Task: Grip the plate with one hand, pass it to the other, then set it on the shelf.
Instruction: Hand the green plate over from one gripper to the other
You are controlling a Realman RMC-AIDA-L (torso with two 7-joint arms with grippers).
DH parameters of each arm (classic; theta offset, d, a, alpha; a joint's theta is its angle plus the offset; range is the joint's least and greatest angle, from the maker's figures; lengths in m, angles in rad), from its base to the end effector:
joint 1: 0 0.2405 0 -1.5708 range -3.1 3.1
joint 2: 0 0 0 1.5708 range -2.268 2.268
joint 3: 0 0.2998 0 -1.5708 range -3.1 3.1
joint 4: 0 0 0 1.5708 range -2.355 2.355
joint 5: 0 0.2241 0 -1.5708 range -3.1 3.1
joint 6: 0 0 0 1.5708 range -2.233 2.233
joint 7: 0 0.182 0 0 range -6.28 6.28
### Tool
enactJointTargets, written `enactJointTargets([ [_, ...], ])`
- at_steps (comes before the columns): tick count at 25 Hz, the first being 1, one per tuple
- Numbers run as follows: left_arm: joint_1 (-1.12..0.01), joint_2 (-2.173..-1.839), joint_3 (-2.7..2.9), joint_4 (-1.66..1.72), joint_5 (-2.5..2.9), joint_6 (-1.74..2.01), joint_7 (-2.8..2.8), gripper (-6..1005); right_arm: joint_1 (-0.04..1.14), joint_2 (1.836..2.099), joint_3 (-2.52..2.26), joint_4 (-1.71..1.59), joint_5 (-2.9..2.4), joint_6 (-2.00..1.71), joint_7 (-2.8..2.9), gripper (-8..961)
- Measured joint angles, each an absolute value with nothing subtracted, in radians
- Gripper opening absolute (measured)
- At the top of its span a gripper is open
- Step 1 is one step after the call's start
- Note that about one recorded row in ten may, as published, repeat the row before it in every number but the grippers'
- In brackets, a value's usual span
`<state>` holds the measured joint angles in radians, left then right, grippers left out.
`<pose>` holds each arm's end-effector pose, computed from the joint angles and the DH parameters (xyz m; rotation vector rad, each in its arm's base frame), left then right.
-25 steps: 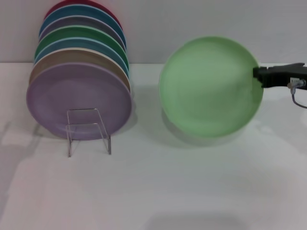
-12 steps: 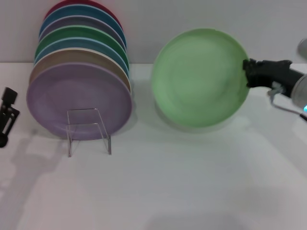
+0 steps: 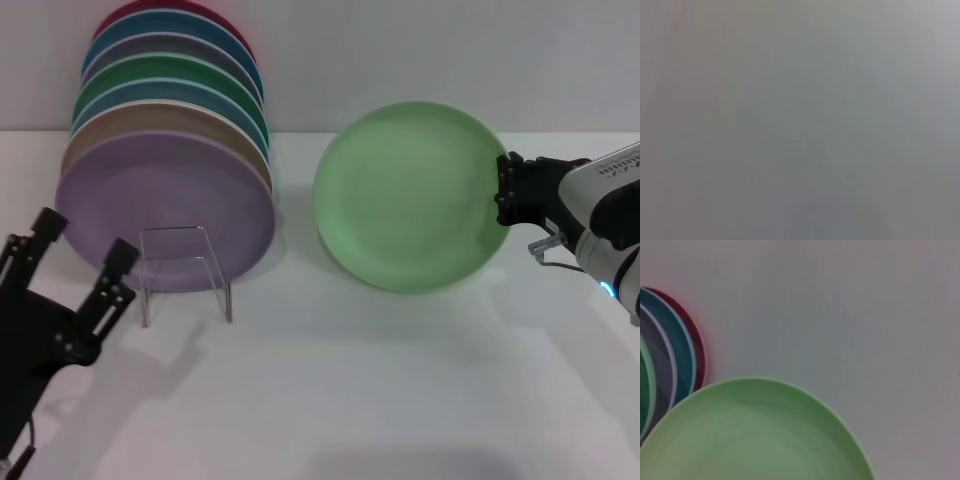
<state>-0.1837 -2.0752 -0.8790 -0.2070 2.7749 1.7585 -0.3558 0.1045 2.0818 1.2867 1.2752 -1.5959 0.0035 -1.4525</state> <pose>-0.3148 0.2586 -0.0476 -1.7682 -0.3149 -1.2528 0.2706 0.4032 -0.0595 -1.8970 0.5488 0.3336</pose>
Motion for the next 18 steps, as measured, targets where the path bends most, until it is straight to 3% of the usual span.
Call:
enactJointTargets([
  [10, -0.199, -2.077, -0.853, -0.207, 2.774, 1.714, -0.356, 803, 0.028, 2.077, 1.304, 1.426, -1.567, 0.028, -1.489, 17],
  [18, -0.204, -2.076, -0.852, -0.229, 2.772, 1.703, -0.356, 803, 0.057, 2.08, 1.291, 1.439, -1.676, -0.033, -1.538, 17],
])
